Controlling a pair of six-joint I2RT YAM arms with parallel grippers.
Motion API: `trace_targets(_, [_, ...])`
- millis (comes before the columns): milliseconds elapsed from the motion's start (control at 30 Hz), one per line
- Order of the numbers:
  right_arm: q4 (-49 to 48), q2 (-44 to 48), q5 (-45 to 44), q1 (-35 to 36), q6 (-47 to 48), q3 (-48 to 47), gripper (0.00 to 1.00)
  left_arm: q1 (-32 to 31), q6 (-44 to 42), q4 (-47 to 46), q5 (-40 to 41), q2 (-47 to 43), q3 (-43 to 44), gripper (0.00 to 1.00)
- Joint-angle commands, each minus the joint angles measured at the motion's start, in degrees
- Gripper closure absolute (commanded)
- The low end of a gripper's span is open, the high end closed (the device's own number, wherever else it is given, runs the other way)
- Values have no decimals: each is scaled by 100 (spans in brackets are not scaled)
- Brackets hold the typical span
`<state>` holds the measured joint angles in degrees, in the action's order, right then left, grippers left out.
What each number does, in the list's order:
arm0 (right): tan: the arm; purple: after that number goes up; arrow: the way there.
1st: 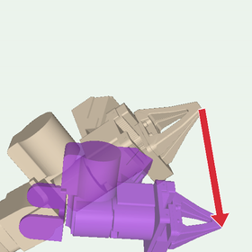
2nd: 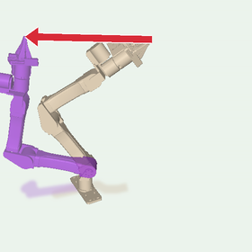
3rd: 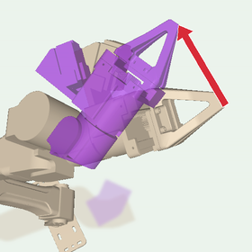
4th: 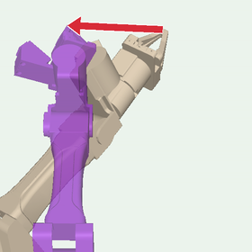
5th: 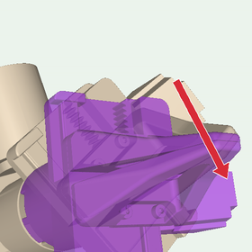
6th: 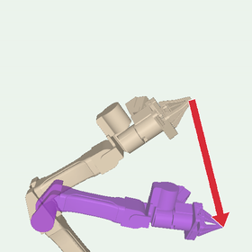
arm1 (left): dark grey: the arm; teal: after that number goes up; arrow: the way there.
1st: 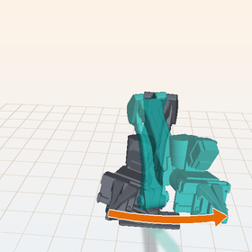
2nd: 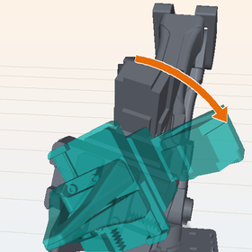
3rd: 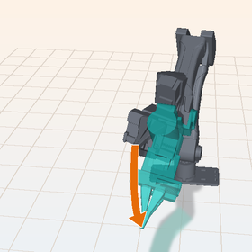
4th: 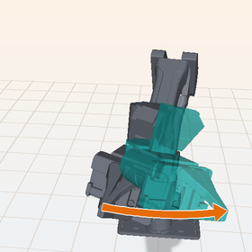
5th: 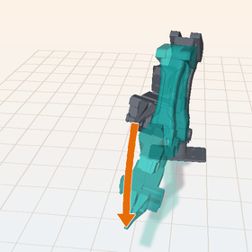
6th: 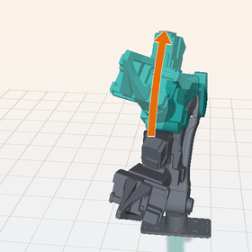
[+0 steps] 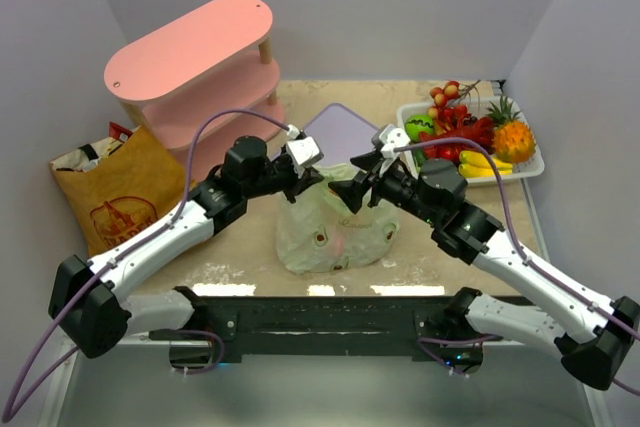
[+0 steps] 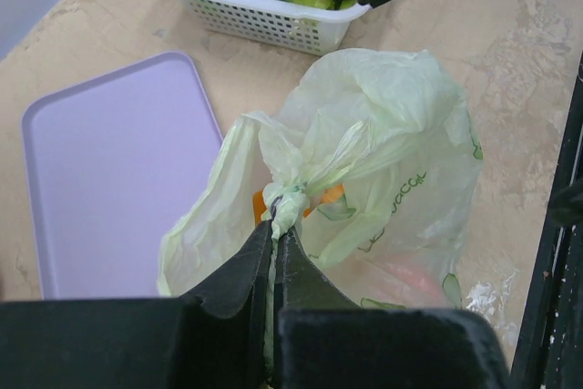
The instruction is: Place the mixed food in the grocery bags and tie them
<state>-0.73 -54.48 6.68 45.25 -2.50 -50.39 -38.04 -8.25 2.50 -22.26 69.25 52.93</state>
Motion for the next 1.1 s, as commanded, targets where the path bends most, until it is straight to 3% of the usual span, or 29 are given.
trace_targets(0, [100,201,-305,-17,-2101,-234,25,-80,-150,-487,160,-289,-124,100])
trace_targets(167, [92,350,-975,-25,-5124,142,27,-247,-186,-549,336,-342,-195,100])
trace_targets(333, [-1190,315,-782,-17,-7216,1065,27,-423,-256,-523,687,-404,-265,100])
trace_targets(700, [-876,-45,-1300,-17,-7897,1075,25,-713,-230,-646,1004,-597,-423,100])
trace_targets(1067, [-1430,-800,-1379,-17,-8205,1014,29,-942,-221,-716,1075,-632,-503,100])
